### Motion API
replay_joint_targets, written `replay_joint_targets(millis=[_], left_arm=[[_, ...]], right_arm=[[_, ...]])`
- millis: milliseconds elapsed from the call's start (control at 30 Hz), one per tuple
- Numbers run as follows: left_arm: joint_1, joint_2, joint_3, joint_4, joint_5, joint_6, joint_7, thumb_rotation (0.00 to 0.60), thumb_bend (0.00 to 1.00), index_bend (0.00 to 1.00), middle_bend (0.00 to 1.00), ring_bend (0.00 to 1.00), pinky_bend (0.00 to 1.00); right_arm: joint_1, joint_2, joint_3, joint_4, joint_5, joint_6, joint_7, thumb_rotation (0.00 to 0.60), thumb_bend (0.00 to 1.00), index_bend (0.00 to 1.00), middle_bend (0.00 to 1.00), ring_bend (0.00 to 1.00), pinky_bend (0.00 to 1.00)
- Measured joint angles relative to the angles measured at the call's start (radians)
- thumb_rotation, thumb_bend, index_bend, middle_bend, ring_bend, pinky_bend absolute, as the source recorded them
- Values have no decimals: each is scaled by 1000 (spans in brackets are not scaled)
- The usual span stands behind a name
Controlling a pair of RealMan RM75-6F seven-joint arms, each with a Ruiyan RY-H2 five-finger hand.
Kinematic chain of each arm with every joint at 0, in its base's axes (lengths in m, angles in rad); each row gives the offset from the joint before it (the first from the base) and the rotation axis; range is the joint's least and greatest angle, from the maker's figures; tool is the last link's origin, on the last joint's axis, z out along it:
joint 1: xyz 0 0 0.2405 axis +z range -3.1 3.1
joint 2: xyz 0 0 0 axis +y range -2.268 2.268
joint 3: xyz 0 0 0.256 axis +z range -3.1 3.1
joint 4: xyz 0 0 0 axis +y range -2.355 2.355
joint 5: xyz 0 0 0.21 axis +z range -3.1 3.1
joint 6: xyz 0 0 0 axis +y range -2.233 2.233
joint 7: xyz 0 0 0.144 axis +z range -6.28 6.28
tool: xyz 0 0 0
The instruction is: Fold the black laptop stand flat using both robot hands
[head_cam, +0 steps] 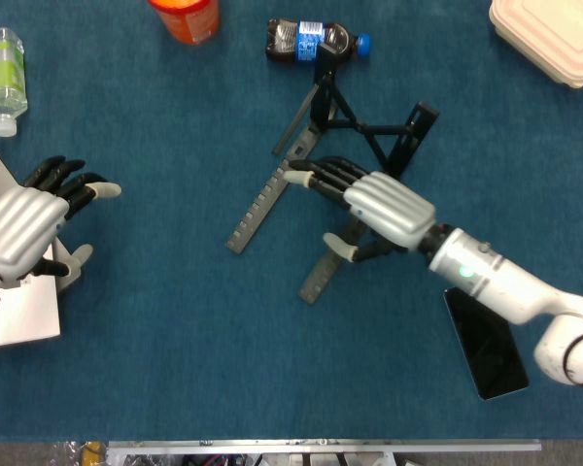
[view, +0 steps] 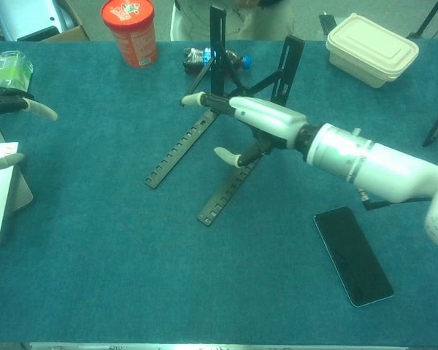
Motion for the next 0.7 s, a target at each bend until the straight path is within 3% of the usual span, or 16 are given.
replay_joint_targets(millis=[333, 700], left_arm=[[4, 18, 1, -16, -1, 0, 13, 600, 357, 193, 172, 63, 26], [8, 26, 5, -25, 11, 2, 16, 600, 358, 193, 173, 63, 26]], right_arm=[[50, -65, 71, 19, 58, -22, -42, 600, 441, 0, 0, 0, 0], [96, -131, 140, 119, 193, -92, -83, 600, 441, 0, 0, 0, 0]])
